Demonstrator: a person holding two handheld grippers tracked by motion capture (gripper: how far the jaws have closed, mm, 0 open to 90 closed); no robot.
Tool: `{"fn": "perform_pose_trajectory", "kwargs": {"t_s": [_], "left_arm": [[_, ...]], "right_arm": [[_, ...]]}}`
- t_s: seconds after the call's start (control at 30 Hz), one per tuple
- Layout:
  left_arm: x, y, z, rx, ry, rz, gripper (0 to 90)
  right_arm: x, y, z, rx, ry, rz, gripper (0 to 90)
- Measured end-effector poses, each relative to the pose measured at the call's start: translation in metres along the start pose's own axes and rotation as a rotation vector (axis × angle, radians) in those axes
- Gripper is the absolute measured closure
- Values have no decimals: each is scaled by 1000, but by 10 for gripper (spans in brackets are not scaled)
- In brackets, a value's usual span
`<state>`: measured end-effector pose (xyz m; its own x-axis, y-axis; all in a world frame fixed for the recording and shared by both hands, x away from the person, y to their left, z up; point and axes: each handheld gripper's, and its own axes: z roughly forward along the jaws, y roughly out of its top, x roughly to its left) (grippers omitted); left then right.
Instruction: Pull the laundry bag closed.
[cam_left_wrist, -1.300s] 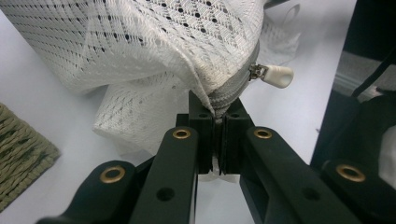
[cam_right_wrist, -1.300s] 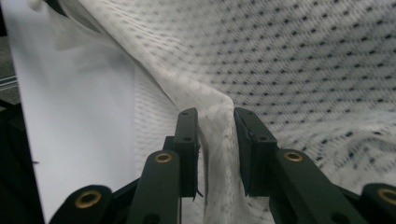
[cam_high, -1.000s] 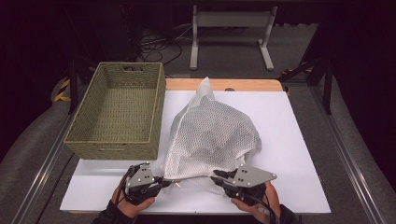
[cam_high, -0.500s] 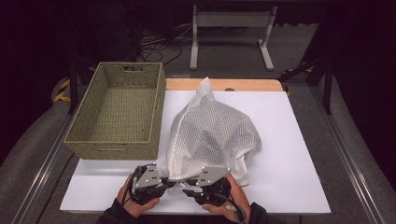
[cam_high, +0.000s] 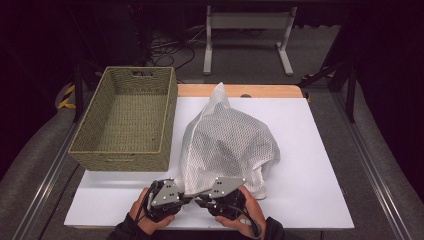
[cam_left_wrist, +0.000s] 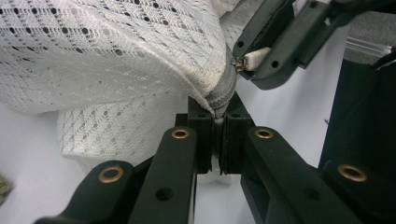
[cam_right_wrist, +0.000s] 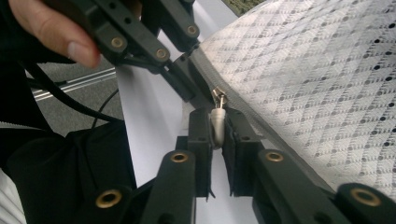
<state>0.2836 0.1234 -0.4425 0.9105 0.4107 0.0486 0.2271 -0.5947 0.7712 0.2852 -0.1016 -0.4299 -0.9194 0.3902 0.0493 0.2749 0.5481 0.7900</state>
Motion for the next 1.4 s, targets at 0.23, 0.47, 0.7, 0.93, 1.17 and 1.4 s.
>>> {"fn": "perform_pose_trajectory", "kwargs": {"t_s": [0.23,0.47,0.7,0.93,1.17,1.4], "left_arm": [[4,-2,-1,-18,-28,-23,848],[4,-2,-8,-41,-41,-34,858],[11,-6,-25,-101,-19,-78,861],[17,-10,-39,-142,23,-107,861],[23,-11,-54,-186,134,-148,863],[33,-20,-64,-207,151,-183,863]], "right_arm": [[0,3,-1,9,-21,-8,865],[2,4,-1,11,-52,-24,867],[-4,3,-6,9,-101,-2,867],[-7,1,-13,10,-114,5,867],[-10,0,-21,8,-137,20,868],[-13,-3,-34,11,-158,29,868]]}}
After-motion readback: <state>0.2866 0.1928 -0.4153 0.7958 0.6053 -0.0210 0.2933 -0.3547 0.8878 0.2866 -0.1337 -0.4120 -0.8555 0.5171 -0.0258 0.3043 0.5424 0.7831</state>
